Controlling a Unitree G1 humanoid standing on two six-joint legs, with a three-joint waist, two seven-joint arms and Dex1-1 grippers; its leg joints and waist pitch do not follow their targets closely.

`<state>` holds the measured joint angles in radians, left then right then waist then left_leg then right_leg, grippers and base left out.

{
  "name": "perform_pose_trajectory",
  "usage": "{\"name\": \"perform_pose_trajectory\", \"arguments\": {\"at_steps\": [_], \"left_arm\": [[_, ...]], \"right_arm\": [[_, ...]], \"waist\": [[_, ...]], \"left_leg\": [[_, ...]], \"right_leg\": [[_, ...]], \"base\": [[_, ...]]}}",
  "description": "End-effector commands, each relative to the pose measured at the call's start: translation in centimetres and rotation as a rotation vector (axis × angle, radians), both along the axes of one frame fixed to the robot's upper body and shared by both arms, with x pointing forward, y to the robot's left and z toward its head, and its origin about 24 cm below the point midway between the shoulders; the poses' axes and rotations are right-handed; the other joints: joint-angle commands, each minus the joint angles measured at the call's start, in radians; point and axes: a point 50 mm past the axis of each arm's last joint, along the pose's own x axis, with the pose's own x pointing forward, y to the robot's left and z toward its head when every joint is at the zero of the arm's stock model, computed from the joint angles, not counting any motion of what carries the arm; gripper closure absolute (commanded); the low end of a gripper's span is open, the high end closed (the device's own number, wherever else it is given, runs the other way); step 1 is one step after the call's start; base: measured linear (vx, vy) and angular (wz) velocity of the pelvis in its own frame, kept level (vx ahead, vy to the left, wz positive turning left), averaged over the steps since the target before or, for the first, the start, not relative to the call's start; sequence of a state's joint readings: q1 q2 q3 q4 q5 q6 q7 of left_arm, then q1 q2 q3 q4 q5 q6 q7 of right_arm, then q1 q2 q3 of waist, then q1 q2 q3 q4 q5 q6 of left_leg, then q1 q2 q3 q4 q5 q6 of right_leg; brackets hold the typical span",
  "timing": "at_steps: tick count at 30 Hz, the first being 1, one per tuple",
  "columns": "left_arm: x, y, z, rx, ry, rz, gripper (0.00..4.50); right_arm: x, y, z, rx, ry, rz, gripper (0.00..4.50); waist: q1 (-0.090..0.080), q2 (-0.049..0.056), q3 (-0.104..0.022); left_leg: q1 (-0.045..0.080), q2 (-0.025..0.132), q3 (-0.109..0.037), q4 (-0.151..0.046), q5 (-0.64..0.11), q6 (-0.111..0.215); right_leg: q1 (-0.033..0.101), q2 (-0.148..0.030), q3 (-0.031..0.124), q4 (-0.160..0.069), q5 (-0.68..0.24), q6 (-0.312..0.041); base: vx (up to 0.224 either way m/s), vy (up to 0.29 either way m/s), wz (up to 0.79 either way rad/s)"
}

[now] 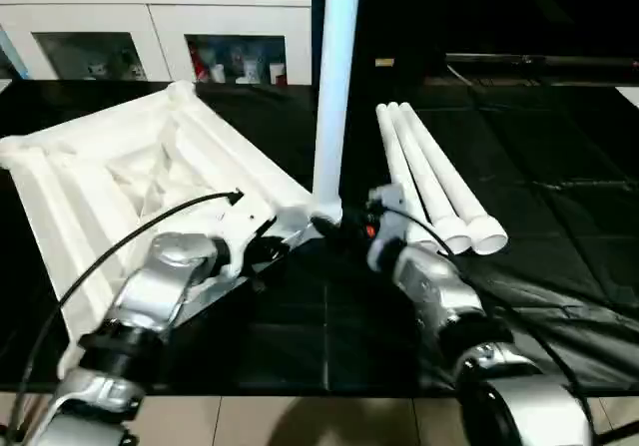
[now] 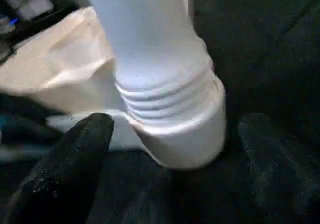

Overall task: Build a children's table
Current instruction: Rotate leg to tighten

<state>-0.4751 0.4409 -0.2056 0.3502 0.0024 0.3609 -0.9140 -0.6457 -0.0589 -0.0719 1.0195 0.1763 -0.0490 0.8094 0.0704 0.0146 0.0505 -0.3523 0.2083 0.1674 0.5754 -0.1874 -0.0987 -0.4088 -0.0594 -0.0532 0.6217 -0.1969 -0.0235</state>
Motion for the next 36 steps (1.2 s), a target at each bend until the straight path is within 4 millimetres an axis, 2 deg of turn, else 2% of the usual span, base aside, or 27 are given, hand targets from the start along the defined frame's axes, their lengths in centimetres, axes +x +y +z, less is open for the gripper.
{"name": "perform_pose_trajectory", "arguments": {"at_steps": [1,2,6,10,11,12,15,17,22,24,27,36], "left_arm": [[-0.6,0.1,-0.2,0.027,0.019,-0.096,4.50],[-0.8,0.4,-0.2,0.040,0.023,-0.133,4.50],[-1.3,1.4,-0.3,0.079,0.043,-0.228,4.50],[-1.9,2.2,-0.3,0.108,0.077,-0.327,4.50],[-2.0,2.3,-0.2,0.117,0.081,-0.351,4.50],[-2.2,2.3,-0.2,0.124,0.088,-0.389,4.50],[-2.4,2.2,-0.1,0.125,0.101,-0.433,4.50],[-2.6,2.0,0.0,0.124,0.111,-0.475,4.50],[-2.6,1.7,0.1,0.137,0.108,-0.515,4.50],[-2.6,1.5,0.1,0.140,0.109,-0.539,4.50],[-2.8,1.3,0.1,0.143,0.116,-0.571,4.50],[-2.9,1.3,-0.1,0.152,0.122,-0.584,4.50]], "right_arm": [[0.3,-0.6,1.5,-0.011,-0.084,0.089,0.06],[0.2,-1.0,1.8,-0.015,-0.098,0.130,0.06],[0.2,-2.0,3.0,-0.021,-0.142,0.269,0.06],[0.0,-2.5,4.0,-0.082,-0.159,0.441,0.06],[0.0,-2.6,4.2,-0.086,-0.155,0.474,0.06],[-0.1,-2.5,4.7,-0.080,-0.158,0.529,0.06],[-0.1,-2.1,5.3,-0.072,-0.172,0.603,0.06],[-0.1,-1.5,5.8,-0.068,-0.197,0.656,0.06],[-0.3,-1.1,5.8,-0.066,-0.189,0.715,0.40],[-0.4,-0.7,5.7,-0.071,-0.183,0.745,0.40],[-0.4,-0.1,5.5,-0.071,-0.168,0.773,0.80],[-0.6,0.2,5.3,-0.069,-0.151,0.810,1.33]], "waist": [[0.008,0.014,-0.066],[0.014,0.015,-0.066],[0.025,0.014,-0.066],[0.031,0.007,-0.065],[0.033,0.008,-0.065],[0.035,0.003,-0.064],[0.040,0.006,-0.064],[0.045,0.000,-0.065],[0.051,-0.002,-0.065],[0.053,-0.002,-0.065],[0.052,-0.002,-0.065],[0.058,-0.005,-0.066]], "left_leg": [[-0.004,0.018,0.001,-0.056,-0.156,0.056],[-0.003,0.018,0.003,-0.055,-0.157,0.065],[-0.001,0.020,0.004,-0.054,-0.156,0.067],[-0.001,0.022,0.003,-0.056,-0.168,0.064],[0.000,0.022,0.003,-0.055,-0.168,0.062],[0.001,0.022,0.004,-0.056,-0.176,0.060],[0.001,0.024,0.004,-0.056,-0.170,0.060],[0.001,0.024,0.004,-0.056,-0.154,0.062],[0.003,0.026,0.004,-0.057,-0.150,0.059],[0.003,0.026,0.004,-0.057,-0.153,0.055],[0.002,0.025,0.004,-0.057,-0.156,0.048],[0.002,0.025,0.004,-0.056,-0.146,0.049]], "right_leg": [[0.064,-0.067,0.040,-0.063,-0.025,-0.268],[0.063,-0.066,0.039,-0.063,-0.025,-0.267],[0.062,-0.067,0.038,-0.063,-0.036,-0.267],[0.061,-0.068,0.037,-0.064,-0.067,-0.265],[0.059,-0.069,0.037,-0.063,-0.071,-0.266],[0.059,-0.069,0.038,-0.065,-0.092,-0.263],[0.058,-0.072,0.039,-0.063,-0.097,-0.261],[0.057,-0.072,0.039,-0.060,-0.082,-0.265],[0.055,-0.073,0.039,-0.058,-0.080,-0.263],[0.055,-0.074,0.039,-0.059,-0.084,-0.261],[0.056,-0.075,0.040,-0.059,-0.096,-0.258],[0.055,-0.074,0.040,-0.057,-0.087,-0.252]], "base": [[0.000,0.000,0.00],[0.000,0.000,0.00],[0.000,0.000,0.00],[0.000,0.000,0.00],[0.000,0.000,0.00],[0.000,0.000,0.00],[0.000,0.000,0.00],[0.000,0.000,0.00],[0.000,0.000,0.00],[0.000,0.000,0.00],[0.000,0.000,0.00],[0.000,0.000,0.00]]}}
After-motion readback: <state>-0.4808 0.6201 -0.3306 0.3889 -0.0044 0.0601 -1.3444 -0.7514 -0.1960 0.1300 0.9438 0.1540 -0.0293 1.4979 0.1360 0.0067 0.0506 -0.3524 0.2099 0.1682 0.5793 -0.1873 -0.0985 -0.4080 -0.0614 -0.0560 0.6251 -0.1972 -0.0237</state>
